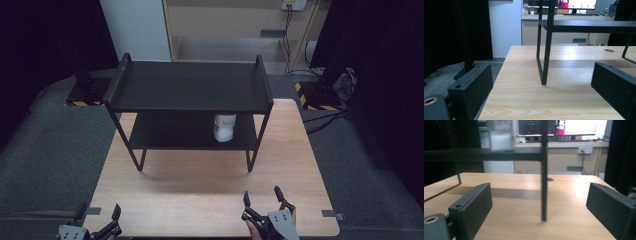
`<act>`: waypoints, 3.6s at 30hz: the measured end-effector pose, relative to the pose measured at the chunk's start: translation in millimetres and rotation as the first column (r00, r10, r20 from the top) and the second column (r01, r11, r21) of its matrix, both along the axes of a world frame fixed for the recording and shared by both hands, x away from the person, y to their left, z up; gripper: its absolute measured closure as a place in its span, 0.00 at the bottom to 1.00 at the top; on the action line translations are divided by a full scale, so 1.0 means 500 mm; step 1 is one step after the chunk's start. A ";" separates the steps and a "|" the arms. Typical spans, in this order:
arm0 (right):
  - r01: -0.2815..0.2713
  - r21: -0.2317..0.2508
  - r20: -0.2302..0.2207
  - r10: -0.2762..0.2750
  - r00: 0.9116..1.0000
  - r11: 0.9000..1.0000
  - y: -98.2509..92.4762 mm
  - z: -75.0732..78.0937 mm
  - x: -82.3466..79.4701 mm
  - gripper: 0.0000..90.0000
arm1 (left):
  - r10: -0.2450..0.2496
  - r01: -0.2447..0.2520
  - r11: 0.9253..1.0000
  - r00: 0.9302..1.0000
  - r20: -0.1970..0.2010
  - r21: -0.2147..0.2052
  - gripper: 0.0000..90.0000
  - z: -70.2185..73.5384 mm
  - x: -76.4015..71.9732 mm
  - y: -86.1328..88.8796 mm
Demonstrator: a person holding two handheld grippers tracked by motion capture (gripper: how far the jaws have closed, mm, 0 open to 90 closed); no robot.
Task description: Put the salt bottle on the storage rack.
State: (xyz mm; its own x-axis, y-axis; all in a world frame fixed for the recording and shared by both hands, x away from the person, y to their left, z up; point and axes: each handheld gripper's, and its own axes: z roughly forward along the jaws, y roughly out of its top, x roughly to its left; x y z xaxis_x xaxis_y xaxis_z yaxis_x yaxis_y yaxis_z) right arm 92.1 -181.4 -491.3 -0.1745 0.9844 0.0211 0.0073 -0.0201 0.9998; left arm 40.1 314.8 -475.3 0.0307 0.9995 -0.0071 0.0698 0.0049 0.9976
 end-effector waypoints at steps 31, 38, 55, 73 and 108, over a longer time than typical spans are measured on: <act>0.054 0.061 -0.056 -0.050 0.997 0.997 -0.151 -0.040 -0.008 0.08 | 0.028 -0.028 0.999 1.000 0.007 0.031 0.03 0.002 0.023 0.023; 0.064 0.068 -0.065 -0.059 0.996 0.996 -0.175 -0.044 -0.005 0.07 | 0.023 -0.024 0.999 1.000 0.011 0.046 0.03 0.002 0.038 0.031; 0.057 0.082 -0.060 -0.052 0.997 0.995 -0.196 -0.045 -0.009 0.07 | 0.037 -0.037 0.998 0.999 0.013 0.046 0.03 0.002 0.051 0.040; 0.034 0.087 -0.050 -0.029 0.998 0.996 -0.193 -0.045 -0.007 0.07 | 0.034 -0.035 0.999 0.999 0.016 0.041 0.03 0.001 0.049 0.040; 0.017 0.085 -0.060 -0.012 0.998 0.996 -0.183 -0.043 -0.003 0.07 | 0.037 -0.038 0.999 0.999 0.010 0.034 0.03 -0.002 0.046 0.039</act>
